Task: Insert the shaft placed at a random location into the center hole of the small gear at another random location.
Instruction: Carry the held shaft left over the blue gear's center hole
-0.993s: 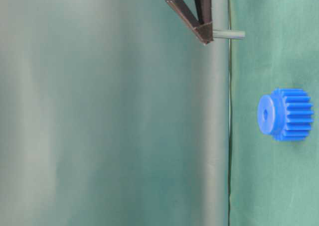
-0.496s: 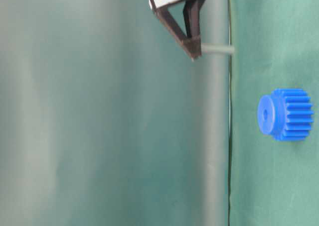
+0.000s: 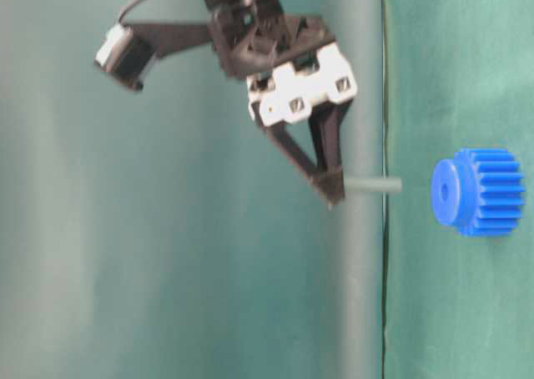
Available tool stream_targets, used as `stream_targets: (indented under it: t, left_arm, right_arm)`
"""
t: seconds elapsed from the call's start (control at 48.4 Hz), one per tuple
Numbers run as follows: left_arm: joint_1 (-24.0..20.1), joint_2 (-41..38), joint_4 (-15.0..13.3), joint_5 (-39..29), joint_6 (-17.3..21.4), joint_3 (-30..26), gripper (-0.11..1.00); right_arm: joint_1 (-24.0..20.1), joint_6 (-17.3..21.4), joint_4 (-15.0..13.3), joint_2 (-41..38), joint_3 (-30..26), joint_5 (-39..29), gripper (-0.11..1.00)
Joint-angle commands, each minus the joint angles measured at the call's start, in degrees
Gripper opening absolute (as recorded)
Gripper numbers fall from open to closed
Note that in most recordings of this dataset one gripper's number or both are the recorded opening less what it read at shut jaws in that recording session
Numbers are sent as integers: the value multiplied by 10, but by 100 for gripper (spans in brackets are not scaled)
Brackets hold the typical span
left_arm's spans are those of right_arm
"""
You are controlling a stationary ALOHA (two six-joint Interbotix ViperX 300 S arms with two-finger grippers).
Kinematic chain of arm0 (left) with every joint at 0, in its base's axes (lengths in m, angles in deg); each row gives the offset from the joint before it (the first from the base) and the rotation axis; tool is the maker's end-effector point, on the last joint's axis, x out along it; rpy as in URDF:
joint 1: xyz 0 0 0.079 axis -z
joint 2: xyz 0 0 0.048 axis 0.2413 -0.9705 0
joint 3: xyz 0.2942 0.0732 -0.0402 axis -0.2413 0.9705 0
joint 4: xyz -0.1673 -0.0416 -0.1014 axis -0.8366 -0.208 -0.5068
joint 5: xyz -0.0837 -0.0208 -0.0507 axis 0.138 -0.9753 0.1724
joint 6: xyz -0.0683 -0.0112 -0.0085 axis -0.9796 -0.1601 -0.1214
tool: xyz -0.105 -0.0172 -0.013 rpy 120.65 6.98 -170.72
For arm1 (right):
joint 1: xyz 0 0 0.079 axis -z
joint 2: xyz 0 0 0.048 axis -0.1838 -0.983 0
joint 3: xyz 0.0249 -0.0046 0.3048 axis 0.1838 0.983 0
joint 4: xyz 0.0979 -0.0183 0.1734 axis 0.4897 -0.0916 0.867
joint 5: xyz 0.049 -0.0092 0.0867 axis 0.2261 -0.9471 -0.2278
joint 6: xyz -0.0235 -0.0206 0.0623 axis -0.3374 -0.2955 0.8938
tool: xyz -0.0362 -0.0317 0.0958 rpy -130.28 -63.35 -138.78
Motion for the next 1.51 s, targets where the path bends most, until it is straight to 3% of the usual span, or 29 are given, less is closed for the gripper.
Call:
stream_targets:
  t: [0.0, 1.117, 1.489]
  left_arm:
    - [-1, -2, -2, 5, 1, -6, -1]
    - [-1, -2, -3, 5, -3, -6, -1]
    - [-1, -2, -3, 5, -3, -6, -1]
  right_arm:
    - [-4, -2, -2, -1, -30, -7, 14]
    - [-4, -1, 4, -48, -33, -12, 14]
    - [-4, -4, 1, 23, -18, -25, 14]
